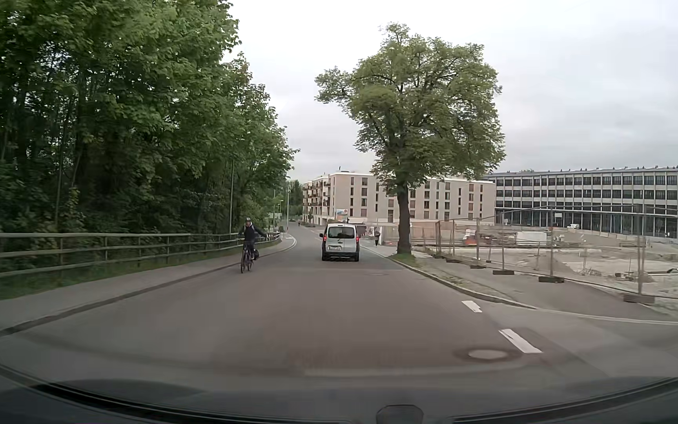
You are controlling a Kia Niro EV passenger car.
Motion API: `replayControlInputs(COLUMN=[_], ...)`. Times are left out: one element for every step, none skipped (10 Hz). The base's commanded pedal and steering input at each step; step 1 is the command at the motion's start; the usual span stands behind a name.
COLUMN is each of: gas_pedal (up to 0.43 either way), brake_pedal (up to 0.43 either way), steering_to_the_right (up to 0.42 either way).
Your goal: Follow the waypoints while adhering to traffic rules and regulations
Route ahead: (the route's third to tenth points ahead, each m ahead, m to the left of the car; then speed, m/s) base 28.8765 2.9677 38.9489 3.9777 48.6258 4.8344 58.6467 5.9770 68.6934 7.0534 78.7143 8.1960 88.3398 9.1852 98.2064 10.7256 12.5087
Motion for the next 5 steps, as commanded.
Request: replayControlInputs(gas_pedal=[0.000,0.000,0.000,0.000,0.000], brake_pedal=[0.012,0.012,0.018,0.012,0.012], steering_to_the_right=[-0.024,-0.024,-0.020,-0.014,-0.012])
